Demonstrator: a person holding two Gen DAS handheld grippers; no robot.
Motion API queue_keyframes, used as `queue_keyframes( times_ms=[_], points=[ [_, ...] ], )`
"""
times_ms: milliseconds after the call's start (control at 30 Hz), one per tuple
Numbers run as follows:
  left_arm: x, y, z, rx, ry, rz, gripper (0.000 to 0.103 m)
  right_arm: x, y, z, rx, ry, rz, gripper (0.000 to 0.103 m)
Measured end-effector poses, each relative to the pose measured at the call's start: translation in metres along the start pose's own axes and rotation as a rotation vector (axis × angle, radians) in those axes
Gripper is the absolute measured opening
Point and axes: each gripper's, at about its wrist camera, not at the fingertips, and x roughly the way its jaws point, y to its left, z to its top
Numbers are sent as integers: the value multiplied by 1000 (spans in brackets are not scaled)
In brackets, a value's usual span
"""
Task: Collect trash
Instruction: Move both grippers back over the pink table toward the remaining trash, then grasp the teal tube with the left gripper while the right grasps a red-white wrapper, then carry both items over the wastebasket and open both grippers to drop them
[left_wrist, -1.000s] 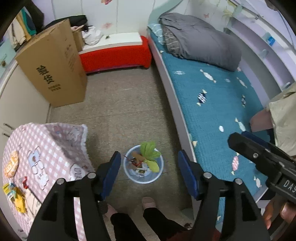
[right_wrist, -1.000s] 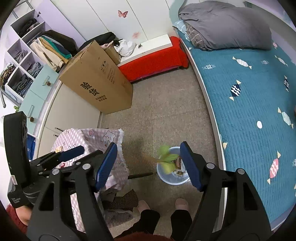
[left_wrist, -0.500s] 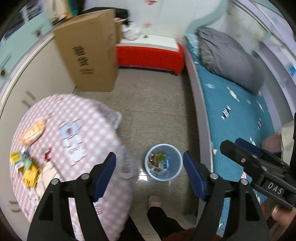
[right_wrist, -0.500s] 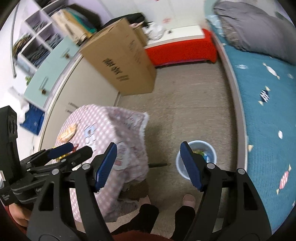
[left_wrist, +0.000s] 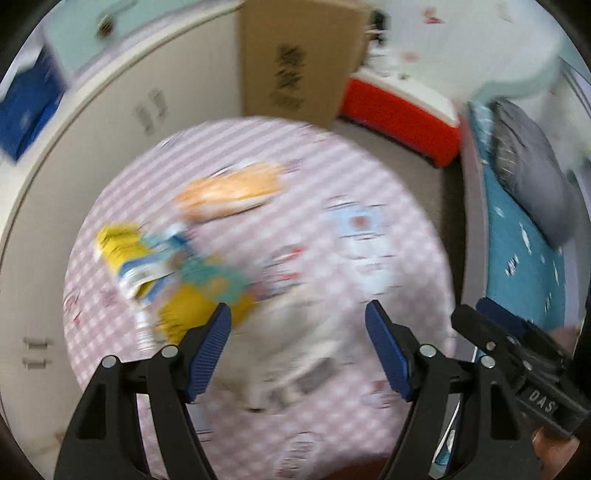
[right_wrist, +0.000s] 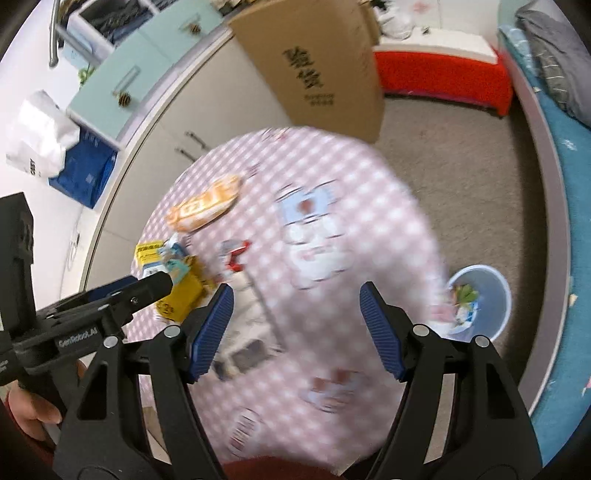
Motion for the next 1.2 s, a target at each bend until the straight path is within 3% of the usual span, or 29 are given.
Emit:
queue_keyframes(
  times_ms=[200, 400, 567, 633, 767, 833, 933, 1000, 1100, 1200],
  points=[
    [29, 84, 12, -175, 81, -86, 73, 49, 49, -3, -1, 37, -14, 70],
    [62, 109, 30, -220, 130, -153, 73, 82, 69, 1, 8, 60, -48, 69],
    [86, 115, 38, -244, 179, -191, 59, 105, 79, 8, -8, 81, -78, 62],
    [92, 114, 38, -242, 185, -198, 46, 114, 81, 10, -17, 92, -91, 60],
    [92, 116, 41, -235, 165, -214, 33, 133, 85, 13, -54, 123, -111, 55],
    [88, 117, 43, -227, 148, -204, 18, 140, 87, 13, -71, 132, -117, 51],
    [79, 119, 44, -222, 132, -219, 18, 150, 90, 13, -94, 141, -121, 47],
    [74, 117, 44, -212, 118, -215, 18, 156, 91, 12, -114, 154, -119, 34],
    [63, 114, 43, -213, 93, -212, 17, 155, 92, 12, -144, 147, -98, 27],
    [47, 106, 42, -205, 52, -204, 17, 141, 87, 13, -126, 124, -59, 26]
  ],
)
